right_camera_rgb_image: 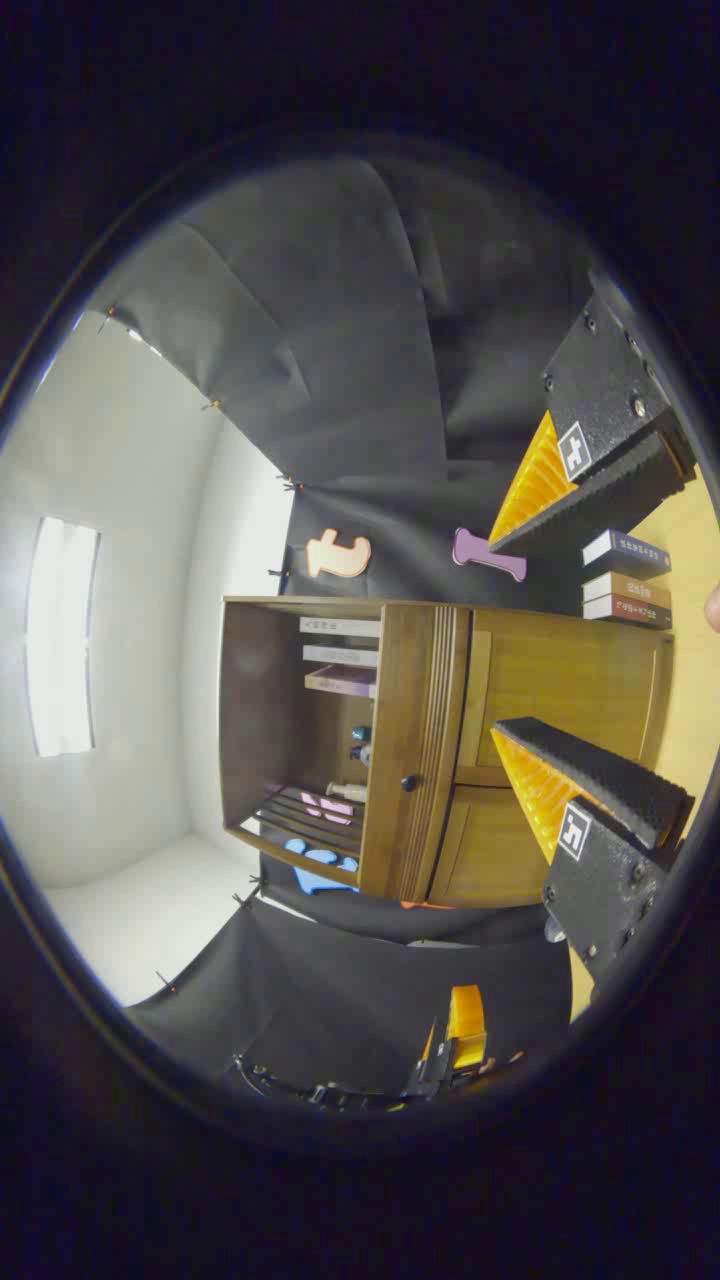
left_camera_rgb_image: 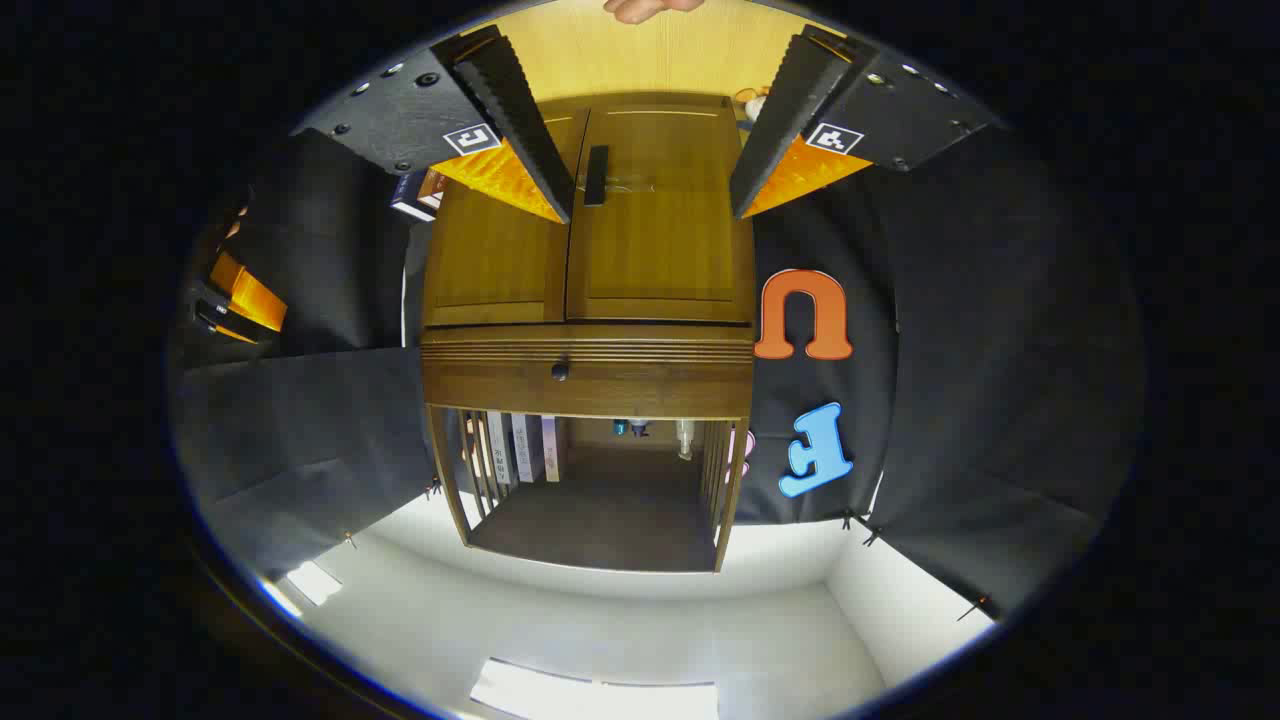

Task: Open the right door of the double-door shoe cabinet with the right hand, and open the left door with the left hand.

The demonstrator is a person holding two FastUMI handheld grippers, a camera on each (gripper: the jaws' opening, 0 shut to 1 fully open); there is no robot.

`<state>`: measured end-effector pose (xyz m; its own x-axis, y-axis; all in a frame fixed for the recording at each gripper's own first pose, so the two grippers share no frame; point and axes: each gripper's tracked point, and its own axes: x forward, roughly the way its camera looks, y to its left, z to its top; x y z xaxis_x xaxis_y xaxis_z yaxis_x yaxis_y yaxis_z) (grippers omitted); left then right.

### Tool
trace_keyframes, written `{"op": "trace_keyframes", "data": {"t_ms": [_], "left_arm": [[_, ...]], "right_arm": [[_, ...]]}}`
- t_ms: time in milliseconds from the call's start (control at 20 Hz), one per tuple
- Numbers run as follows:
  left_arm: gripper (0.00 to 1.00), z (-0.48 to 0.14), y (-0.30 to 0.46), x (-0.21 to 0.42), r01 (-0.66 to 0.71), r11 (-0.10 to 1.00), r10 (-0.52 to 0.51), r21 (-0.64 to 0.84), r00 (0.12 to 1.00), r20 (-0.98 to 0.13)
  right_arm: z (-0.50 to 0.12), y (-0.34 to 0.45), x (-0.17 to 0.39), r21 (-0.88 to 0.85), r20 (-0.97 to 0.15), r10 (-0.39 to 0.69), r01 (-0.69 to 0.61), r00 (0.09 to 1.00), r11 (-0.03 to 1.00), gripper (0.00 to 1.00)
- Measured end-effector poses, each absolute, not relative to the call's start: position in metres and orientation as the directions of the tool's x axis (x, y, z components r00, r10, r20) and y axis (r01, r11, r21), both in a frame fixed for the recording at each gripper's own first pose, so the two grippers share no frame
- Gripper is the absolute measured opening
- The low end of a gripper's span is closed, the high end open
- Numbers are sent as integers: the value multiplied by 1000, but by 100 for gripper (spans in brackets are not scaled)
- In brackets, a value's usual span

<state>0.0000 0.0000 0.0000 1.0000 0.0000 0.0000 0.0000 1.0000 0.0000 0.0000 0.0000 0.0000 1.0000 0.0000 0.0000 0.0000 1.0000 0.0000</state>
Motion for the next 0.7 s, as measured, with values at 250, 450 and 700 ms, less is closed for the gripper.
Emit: {"op": "trace_keyframes", "data": {"t_ms": [250,450,700], "left_arm": [[95,-6,-2,6,-26,998,28,54,999,-22],[96,-9,10,14,-49,998,50,30,998,-30],[96,-11,17,19,-66,997,66,40,998,-13]], "right_arm": [[-17,21,14,-1,-79,52,-52,995,999,100],[-21,38,19,-30,-88,71,-74,994,997,100],[-21,45,25,-22,-67,62,-63,996,998,100]]}}
